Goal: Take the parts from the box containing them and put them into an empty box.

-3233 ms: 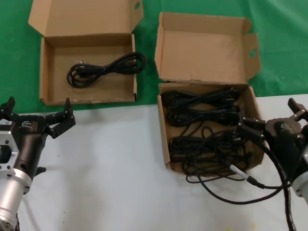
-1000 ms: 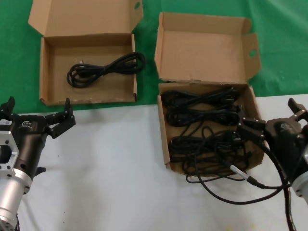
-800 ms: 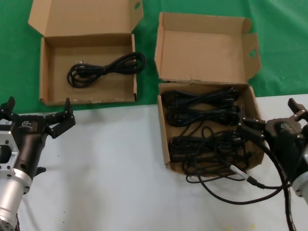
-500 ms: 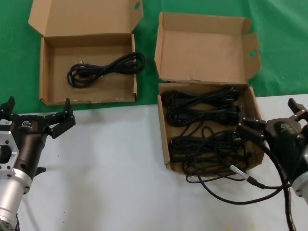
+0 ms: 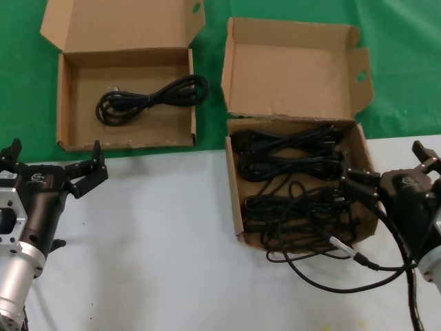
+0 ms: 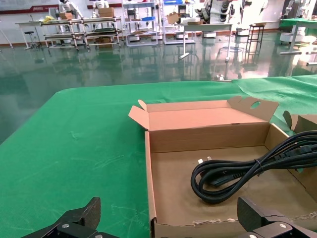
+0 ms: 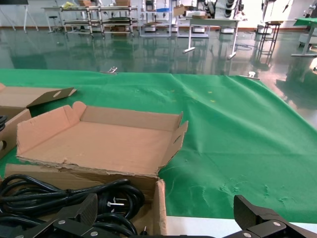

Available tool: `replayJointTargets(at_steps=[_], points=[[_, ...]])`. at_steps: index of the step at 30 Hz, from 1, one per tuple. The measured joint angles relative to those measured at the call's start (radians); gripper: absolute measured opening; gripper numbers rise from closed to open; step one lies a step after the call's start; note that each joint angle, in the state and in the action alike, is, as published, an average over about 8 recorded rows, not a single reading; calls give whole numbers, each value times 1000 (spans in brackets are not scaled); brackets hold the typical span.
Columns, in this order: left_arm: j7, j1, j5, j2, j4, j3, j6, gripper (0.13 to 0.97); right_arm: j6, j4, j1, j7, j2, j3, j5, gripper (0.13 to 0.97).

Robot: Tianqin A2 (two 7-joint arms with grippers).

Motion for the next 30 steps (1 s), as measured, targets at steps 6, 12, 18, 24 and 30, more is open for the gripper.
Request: replayJointTargets(at_steps=[6,12,18,24,30], points=[[0,0,0,0,0,0,0,966,0,0,0,0,0,0,0,966],[0,0,0,0,0,0,0,966,0,0,0,0,0,0,0,966],[0,0,0,0,0,0,0,966,0,0,0,0,0,0,0,966],[0,0,0,0,0,0,0,966,0,0,0,0,0,0,0,966],[0,0,0,0,0,0,0,966,0,0,0,0,0,0,0,966]])
